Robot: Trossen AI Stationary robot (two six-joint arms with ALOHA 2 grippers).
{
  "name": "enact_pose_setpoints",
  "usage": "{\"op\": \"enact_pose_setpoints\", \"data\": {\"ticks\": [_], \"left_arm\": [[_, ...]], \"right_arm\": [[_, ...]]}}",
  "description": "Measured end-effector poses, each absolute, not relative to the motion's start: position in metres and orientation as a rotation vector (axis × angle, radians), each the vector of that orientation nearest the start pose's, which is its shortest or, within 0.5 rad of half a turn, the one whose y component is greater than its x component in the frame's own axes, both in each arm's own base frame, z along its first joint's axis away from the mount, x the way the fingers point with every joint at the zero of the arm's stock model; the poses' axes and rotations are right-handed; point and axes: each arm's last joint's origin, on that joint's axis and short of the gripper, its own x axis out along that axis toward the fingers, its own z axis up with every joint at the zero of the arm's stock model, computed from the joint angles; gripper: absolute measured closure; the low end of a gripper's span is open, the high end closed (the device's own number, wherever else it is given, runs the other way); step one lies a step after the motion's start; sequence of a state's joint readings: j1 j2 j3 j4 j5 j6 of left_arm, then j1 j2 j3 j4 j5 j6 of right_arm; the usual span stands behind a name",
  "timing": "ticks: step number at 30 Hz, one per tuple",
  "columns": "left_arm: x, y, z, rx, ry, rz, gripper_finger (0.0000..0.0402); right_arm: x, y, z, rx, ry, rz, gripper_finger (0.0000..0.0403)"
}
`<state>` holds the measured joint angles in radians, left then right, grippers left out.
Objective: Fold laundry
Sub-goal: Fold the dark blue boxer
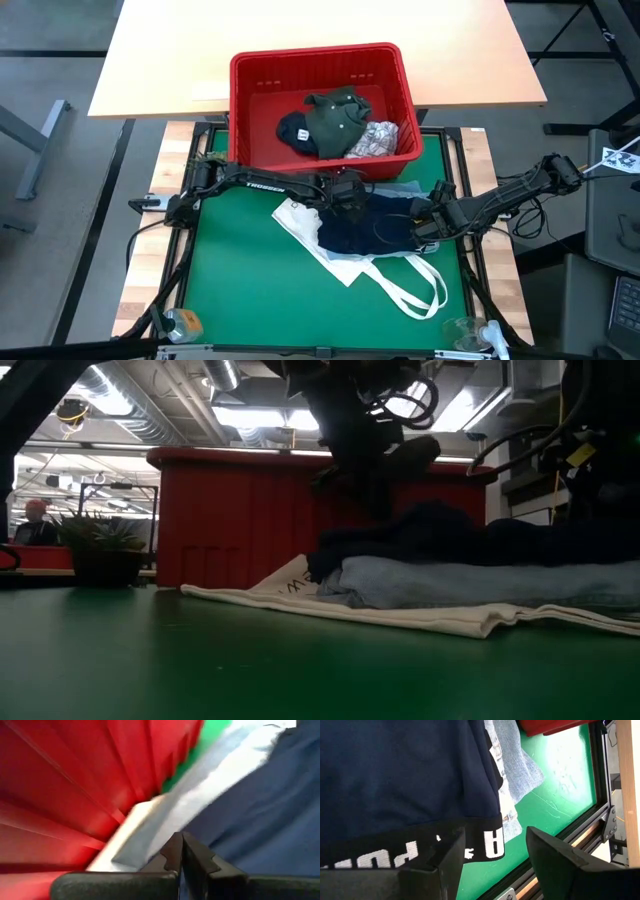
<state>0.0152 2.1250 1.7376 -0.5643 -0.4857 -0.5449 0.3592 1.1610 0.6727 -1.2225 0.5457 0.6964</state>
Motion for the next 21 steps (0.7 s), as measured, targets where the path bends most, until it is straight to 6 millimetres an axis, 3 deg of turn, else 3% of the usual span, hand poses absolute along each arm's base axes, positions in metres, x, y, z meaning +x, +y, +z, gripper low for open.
{"op": "enact_pose_setpoints", "data": {"ticks": [6,21], "left_arm": [[0.4653,0.0137,0.2144,-0.338,0.813,0.56,0.0398],[0.4627,0.0164,0.2095,-0.273,0.824,0.614,0.0398]], "right_arm": [[0.1425,0.0375,0.1922,-0.192,1.36,-0.637,0.0194],[0.1426,0.0375,0.1922,-0.191,1.359,-0.637,0.0194]]}}
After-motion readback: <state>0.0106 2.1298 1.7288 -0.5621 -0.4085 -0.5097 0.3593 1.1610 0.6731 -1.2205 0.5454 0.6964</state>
